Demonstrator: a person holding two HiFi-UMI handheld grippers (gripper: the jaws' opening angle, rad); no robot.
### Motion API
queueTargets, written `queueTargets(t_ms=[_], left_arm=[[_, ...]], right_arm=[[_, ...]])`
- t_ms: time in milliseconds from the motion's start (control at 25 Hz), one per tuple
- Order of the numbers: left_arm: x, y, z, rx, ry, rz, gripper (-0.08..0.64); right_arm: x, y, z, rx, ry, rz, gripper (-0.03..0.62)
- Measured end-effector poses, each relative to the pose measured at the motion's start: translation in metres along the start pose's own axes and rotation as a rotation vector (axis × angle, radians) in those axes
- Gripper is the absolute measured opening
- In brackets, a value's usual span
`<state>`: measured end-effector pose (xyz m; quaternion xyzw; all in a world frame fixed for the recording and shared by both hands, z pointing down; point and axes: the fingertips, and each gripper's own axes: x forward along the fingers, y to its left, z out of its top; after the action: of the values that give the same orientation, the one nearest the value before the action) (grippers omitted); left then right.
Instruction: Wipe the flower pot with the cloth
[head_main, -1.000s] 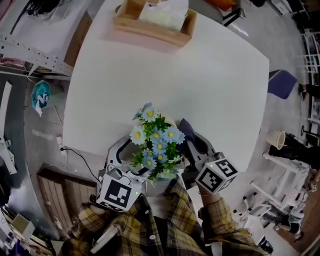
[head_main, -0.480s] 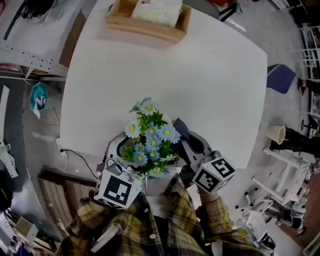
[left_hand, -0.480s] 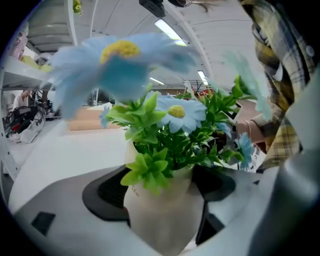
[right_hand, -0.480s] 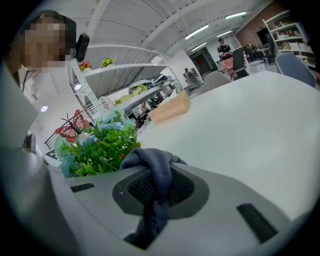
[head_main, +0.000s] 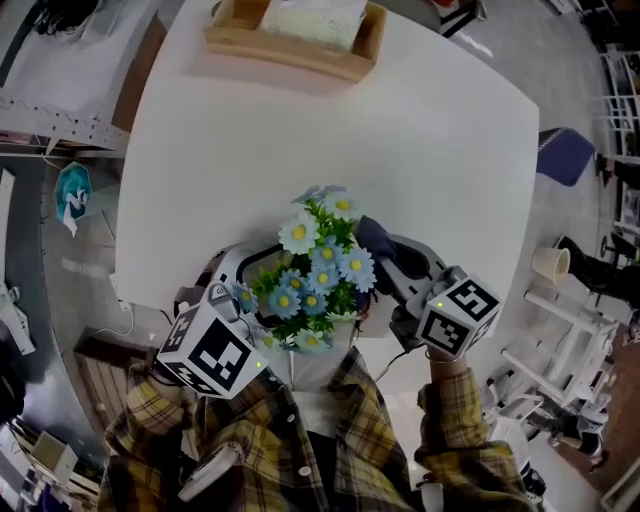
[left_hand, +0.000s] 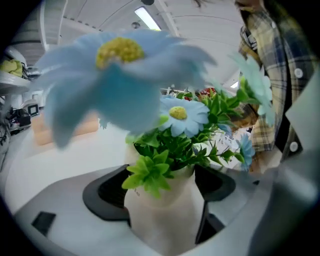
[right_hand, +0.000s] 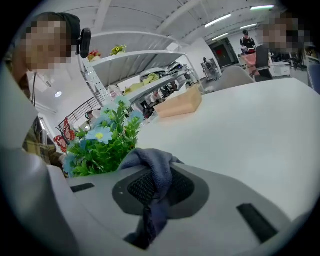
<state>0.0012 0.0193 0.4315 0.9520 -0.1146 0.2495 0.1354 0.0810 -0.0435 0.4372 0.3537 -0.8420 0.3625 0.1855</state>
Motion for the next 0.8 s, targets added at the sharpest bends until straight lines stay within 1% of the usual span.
queueTargets(t_ms=[80, 200, 320, 480, 680, 800], left_arm=[[0.002, -0.002, 0.006, 0.043, 0.018, -0.058, 0.414], [0.007, -0.004, 0.005, 0.120, 0.057, -0.181, 0.413], [0.011, -0.004, -0.001, 0.189, 0.080, -0.308, 0.413], [0.011, -0.004, -0.001, 0.270, 0.127, -0.444, 0.414], [0.014, -0.001, -0.001, 0.348, 0.182, -0.552, 0.413], [0.014, 0.000, 0.001, 0.362, 0.195, -0.578, 0.416]], right_arm=[[-0.001, -0.004, 0.007, -0.037, 0.029, 0.033, 0.026], [0.010, -0.009, 0.013, -0.093, 0.083, 0.097, 0.026], [0.027, -0.009, 0.014, -0.134, 0.151, 0.189, 0.026], [0.034, -0.004, 0.014, -0.180, 0.226, 0.312, 0.026], [0.046, 0.000, 0.019, -0.233, 0.287, 0.405, 0.026], [0.052, 0.004, 0.022, -0.239, 0.312, 0.421, 0.026]])
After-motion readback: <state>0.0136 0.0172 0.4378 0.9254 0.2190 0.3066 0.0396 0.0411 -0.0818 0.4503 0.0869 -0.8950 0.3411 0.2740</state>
